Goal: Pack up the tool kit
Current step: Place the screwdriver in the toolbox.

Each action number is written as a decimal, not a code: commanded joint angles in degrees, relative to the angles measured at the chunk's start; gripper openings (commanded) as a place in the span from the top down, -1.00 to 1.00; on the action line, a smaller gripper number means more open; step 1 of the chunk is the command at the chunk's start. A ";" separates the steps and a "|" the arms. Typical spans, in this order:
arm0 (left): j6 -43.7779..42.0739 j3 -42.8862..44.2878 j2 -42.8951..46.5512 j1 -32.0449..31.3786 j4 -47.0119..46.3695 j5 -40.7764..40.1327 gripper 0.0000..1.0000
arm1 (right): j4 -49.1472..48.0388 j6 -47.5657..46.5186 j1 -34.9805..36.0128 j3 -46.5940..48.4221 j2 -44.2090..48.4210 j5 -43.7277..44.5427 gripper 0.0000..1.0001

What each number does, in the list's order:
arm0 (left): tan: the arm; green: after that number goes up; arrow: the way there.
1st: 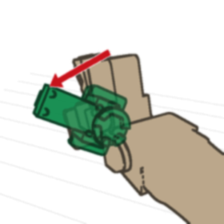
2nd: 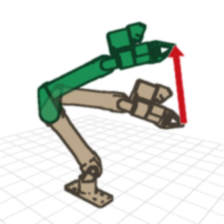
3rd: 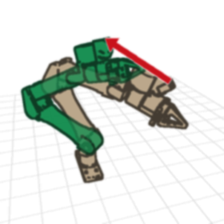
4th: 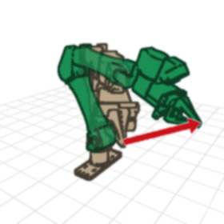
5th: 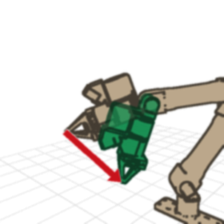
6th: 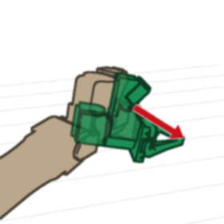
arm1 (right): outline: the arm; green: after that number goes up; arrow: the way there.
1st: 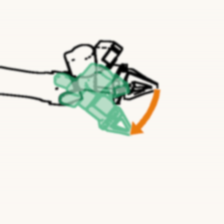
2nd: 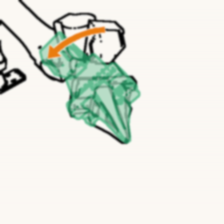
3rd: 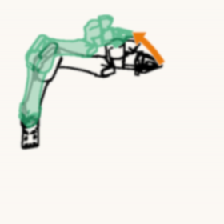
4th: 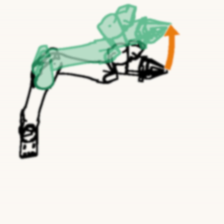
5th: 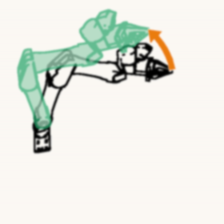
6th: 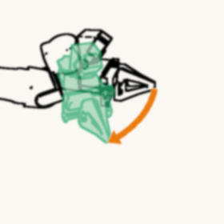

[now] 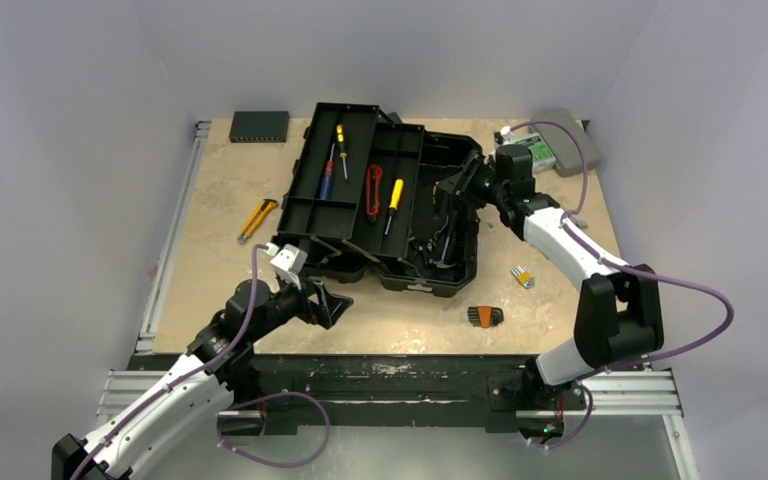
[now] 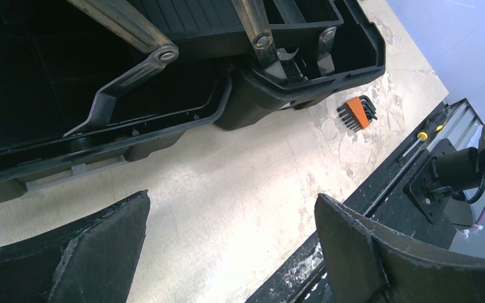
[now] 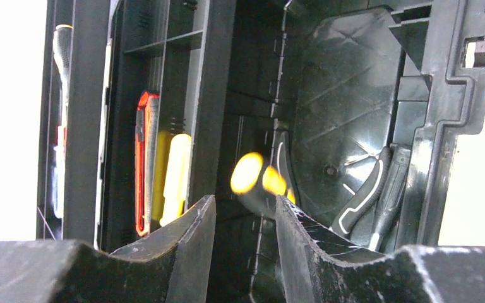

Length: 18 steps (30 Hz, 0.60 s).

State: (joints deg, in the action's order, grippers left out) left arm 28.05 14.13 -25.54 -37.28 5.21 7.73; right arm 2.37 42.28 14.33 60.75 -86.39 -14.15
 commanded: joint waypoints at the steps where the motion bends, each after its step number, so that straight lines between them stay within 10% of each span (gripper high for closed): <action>1: 0.13 -0.11 0.14 -0.16 -2.58 0.32 -0.97 | -2.52 -0.84 0.22 1.03 3.31 2.28 0.17; 10: 0.16 -0.02 0.05 -0.19 -2.38 0.34 -0.97 | 4.32 -2.73 0.26 -0.62 10.67 6.68 -0.24; 18: 0.24 -0.04 -0.05 -0.24 -2.50 0.37 -0.97 | 22.89 -2.62 0.18 0.14 17.94 27.59 -0.69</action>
State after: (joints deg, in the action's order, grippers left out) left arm 28.05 14.13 -25.56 -37.28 5.23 7.73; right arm 13.98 39.72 14.50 60.40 -71.99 -0.75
